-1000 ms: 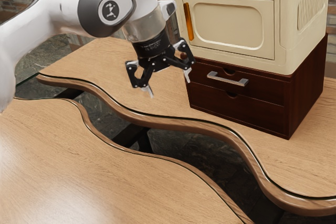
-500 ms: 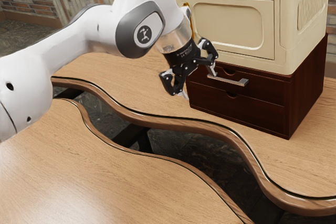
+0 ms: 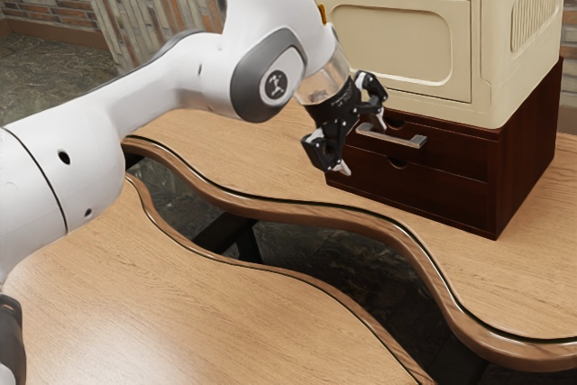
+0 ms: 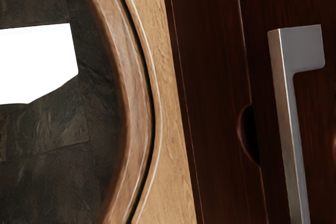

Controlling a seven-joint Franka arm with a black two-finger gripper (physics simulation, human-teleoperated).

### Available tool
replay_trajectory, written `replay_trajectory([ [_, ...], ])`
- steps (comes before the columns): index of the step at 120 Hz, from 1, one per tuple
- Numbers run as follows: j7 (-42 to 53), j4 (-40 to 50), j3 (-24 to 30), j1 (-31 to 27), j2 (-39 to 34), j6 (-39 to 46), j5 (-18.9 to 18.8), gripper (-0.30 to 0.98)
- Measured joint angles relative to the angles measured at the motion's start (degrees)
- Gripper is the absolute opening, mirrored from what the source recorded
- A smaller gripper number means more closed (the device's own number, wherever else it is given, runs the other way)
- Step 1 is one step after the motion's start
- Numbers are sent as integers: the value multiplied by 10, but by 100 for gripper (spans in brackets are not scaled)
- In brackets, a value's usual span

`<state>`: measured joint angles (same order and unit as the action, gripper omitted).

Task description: Pull the drawer handle with one arm to open the drawer

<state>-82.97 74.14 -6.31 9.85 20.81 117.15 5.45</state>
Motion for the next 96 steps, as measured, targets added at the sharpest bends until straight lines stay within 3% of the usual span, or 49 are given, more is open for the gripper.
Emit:
replay_trajectory([
  [96, -54, -19, 1, -7, 56, 67, 0, 67],
])
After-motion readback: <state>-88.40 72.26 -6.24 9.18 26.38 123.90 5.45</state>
